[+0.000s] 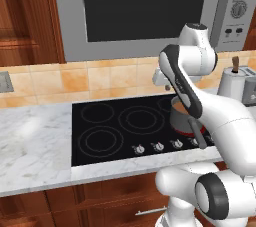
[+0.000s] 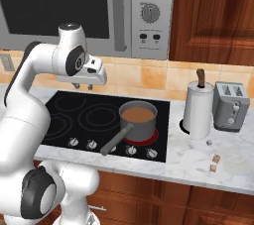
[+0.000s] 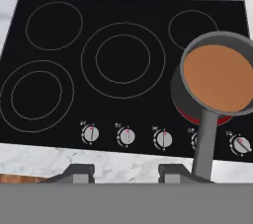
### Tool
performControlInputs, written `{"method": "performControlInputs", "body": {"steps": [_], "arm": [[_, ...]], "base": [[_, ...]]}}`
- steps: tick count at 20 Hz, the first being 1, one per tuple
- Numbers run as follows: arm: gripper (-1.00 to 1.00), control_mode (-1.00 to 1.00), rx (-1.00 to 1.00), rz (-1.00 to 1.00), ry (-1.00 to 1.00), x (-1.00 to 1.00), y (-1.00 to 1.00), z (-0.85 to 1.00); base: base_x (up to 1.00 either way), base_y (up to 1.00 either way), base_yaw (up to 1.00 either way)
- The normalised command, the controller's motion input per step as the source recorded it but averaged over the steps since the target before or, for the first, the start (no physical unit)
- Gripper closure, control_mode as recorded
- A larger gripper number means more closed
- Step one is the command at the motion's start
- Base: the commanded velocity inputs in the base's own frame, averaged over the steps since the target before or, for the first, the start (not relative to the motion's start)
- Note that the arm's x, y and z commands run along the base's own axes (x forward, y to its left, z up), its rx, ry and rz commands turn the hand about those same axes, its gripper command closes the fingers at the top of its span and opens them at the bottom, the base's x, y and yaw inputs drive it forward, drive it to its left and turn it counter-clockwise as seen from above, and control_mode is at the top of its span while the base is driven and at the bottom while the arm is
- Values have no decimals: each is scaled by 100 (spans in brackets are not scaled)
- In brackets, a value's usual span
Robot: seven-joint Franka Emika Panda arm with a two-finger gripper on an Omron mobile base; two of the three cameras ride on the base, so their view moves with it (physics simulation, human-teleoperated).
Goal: Pick up the sugar cube(s) and place them in the saucepan with hot chocolate.
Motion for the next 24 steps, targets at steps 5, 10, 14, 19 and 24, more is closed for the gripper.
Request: {"method": "performControlInputs", "body": {"steps": [5,10,14,19,24], "arm": [[-100,-100,0,0,-5,0,0,14],[-100,-100,0,0,-5,0,0,14],[-100,-100,0,-1,-3,-12,0,11],[-100,-100,0,-18,-10,-70,-71,4],[-100,-100,0,-23,-12,-58,-86,4]], "base": [[0,0,0],[0,0,0],[0,0,0],[0,0,0],[0,0,0]]}}
